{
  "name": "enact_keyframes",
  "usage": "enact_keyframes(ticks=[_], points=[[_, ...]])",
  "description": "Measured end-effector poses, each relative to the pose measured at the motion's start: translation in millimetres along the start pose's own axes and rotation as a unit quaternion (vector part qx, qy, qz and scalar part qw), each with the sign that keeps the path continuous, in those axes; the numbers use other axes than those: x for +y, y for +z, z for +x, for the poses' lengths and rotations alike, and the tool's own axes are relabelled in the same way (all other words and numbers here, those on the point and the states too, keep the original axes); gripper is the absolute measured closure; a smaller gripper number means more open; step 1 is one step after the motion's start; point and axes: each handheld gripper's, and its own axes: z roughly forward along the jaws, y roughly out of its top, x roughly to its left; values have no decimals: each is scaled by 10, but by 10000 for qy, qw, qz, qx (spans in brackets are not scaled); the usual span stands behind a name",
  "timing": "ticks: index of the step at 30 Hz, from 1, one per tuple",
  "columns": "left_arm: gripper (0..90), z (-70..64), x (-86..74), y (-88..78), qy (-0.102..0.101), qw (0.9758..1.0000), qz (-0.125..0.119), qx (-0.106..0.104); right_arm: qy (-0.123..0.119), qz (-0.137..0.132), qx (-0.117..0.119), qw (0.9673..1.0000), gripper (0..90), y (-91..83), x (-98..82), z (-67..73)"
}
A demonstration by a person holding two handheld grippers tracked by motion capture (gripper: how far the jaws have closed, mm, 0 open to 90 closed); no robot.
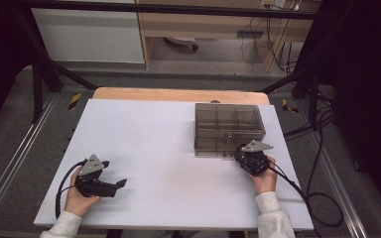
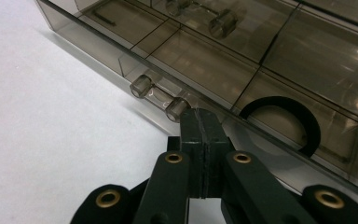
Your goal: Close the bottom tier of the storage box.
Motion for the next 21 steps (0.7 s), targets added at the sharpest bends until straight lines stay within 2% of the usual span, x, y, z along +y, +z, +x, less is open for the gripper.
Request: enact_keyframes(ticks=[21], points=[[36, 2, -2, 1, 10, 10000, 18, 11, -18, -34, -39, 10000, 900, 32, 49, -40]])
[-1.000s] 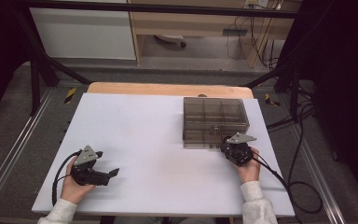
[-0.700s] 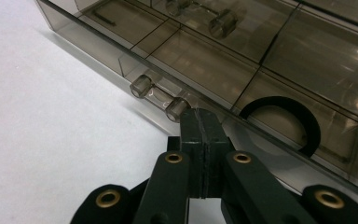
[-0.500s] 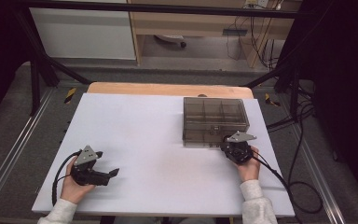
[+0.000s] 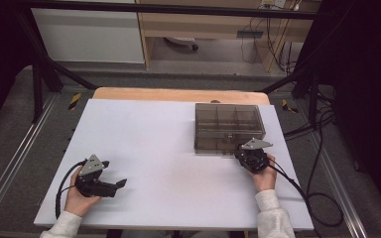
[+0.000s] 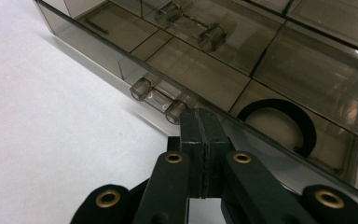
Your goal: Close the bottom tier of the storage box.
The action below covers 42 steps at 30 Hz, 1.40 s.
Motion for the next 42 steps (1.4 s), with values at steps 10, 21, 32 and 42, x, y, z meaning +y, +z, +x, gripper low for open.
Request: enact_keyframes(ticks=[10, 21, 32, 42], points=[[36, 2, -1, 2, -6, 10000, 2, 5, -5, 15, -21, 10000, 900, 25, 9, -5], [36, 2, -2, 3, -5, 10000, 8, 4, -60, 8, -60, 10000, 900, 54, 23, -5], [36, 1, -2, 4, -5, 10000, 8, 4, -73, -17, -102, 9999, 900, 74, 36, -21], [35, 2, -3, 5, -2, 10000, 13, 5, -87, -21, -142, 9999, 900, 96, 44, -39]])
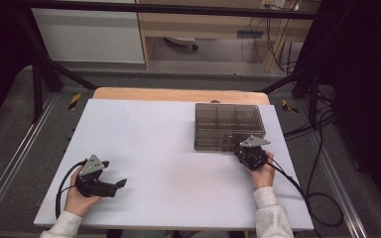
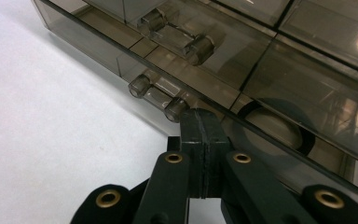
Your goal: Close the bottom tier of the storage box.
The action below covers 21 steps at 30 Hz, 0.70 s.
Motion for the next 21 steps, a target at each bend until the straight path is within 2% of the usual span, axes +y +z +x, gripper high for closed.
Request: enact_keyframes(ticks=[21], points=[[36, 2, -1, 2, -6, 10000, -4, 0, -20, -49, -37, 10000, 900, 48, 26, -27]])
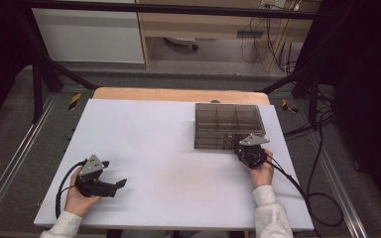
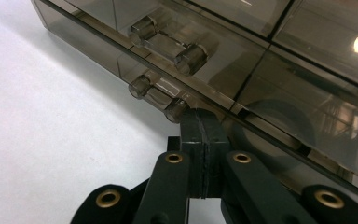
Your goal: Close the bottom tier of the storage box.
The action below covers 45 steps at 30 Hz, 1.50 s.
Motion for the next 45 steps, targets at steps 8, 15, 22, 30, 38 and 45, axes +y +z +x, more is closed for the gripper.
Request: enact_keyframes(ticks=[8, 15, 22, 30, 38, 45], points=[[36, 0, -1, 2, 2, 10000, 3, -2, -20, -5, -9, 10000, 900, 22, 6, -8], [36, -1, 1, -2, 4, 10000, 0, 0, -52, -2, -16, 10000, 900, 26, 6, 1], [36, -1, 2, -7, 8, 10000, -13, 6, -56, -37, 10, 10000, 883, -54, -2, 23], [35, -3, 4, -6, -2, 10000, -22, 7, 70, -137, 273, 9995, 738, -256, -12, 99], [35, -1, 4, -9, -2, 10000, -28, 2, 259, -274, 458, 9982, 444, -401, -25, 160], [35, -4, 4, -9, -2, 10000, -29, -4, 455, -404, 510, 9968, 141, -481, -44, 192]])
